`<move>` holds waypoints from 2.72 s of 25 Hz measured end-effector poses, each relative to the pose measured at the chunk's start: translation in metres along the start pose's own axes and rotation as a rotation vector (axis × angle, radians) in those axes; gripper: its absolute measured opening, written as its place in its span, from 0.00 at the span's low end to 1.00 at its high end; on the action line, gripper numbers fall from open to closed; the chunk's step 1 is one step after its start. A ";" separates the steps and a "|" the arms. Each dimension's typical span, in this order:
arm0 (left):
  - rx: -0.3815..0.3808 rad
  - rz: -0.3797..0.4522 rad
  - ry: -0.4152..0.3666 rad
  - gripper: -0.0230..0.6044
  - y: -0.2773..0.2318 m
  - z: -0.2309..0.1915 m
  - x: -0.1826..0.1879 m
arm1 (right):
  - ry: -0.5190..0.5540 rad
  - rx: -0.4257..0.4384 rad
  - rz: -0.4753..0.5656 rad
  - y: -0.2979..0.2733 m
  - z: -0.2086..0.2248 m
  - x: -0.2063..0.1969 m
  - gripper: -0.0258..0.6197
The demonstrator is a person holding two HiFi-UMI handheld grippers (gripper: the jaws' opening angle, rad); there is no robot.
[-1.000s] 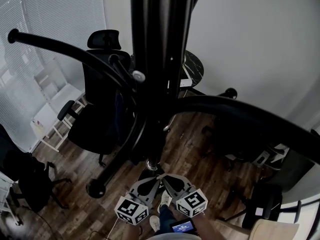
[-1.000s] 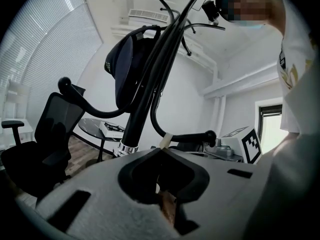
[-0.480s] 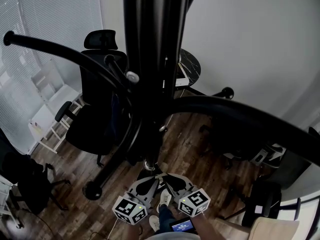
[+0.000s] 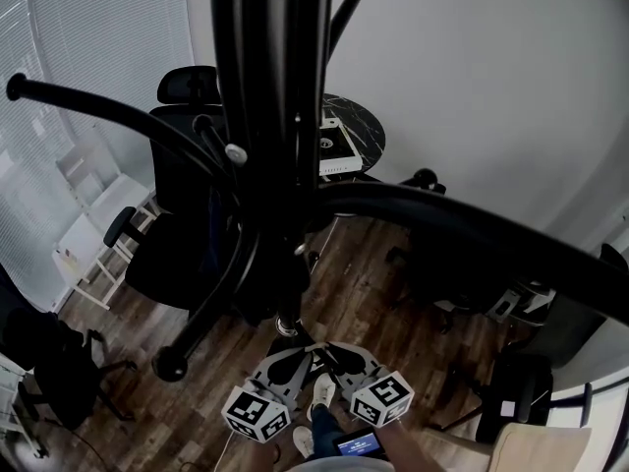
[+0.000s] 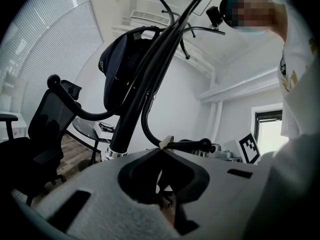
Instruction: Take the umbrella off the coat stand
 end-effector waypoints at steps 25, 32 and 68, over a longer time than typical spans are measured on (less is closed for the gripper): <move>-0.048 0.011 -0.019 0.07 0.004 0.033 0.008 | -0.005 -0.018 0.050 0.032 -0.008 0.012 0.06; -0.067 0.007 -0.032 0.07 0.004 0.044 0.010 | -0.004 -0.021 0.071 0.041 -0.010 0.018 0.06; -0.169 0.021 -0.051 0.07 0.035 0.105 0.020 | -0.038 -0.059 0.154 0.106 -0.053 0.030 0.07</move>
Point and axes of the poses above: the fingertips, and each gripper's own axes: y backward along the fingers, z to its right, x out of its top, the point moved 2 cm from there along y, backward along the fingers, and after that the axes turned 6 degrees about z, right-handed, at the moved point
